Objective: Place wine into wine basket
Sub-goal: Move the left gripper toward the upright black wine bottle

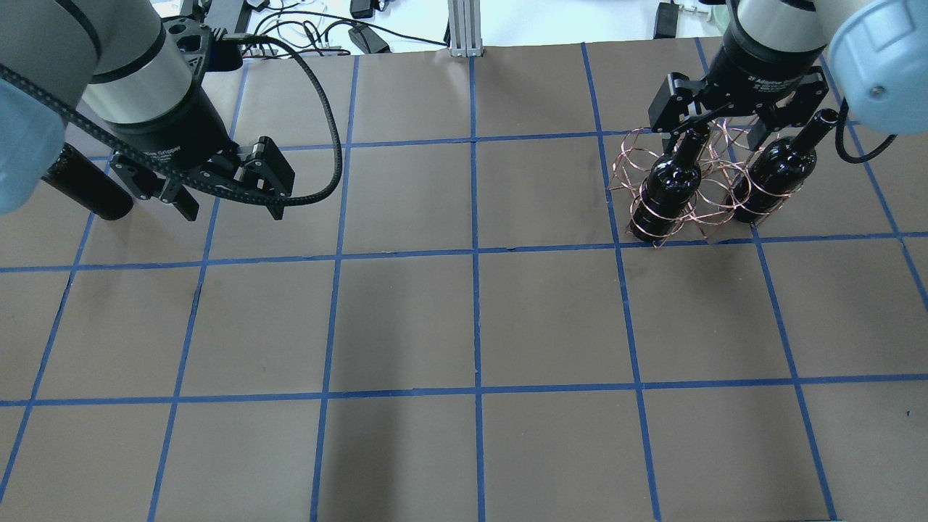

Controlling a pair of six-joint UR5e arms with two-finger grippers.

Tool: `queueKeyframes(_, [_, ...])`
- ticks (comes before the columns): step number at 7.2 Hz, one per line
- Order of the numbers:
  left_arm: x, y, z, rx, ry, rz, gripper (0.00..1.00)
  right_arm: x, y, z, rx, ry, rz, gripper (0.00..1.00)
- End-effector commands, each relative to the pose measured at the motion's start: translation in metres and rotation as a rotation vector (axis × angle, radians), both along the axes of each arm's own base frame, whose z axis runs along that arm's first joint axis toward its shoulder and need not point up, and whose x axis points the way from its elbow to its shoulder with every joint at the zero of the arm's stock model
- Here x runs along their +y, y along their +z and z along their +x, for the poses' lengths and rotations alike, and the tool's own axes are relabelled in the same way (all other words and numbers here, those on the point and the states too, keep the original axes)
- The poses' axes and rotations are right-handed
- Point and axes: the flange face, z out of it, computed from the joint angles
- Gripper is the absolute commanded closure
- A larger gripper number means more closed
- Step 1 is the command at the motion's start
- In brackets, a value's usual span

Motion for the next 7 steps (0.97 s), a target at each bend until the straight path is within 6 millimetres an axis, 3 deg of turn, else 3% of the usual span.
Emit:
queueKeyframes(1, [0.001, 0.000, 0.001, -0.005, -0.003, -0.001, 0.00, 0.005, 0.006, 0.001, 0.002, -0.002, -0.008, 0.01])
queueKeyframes(7, [0.003, -0.010, 0.004, -0.009, 0.005, 0.017, 0.00, 0.014, 0.016, 0.003, -0.012, -0.005, -0.020, 0.01])
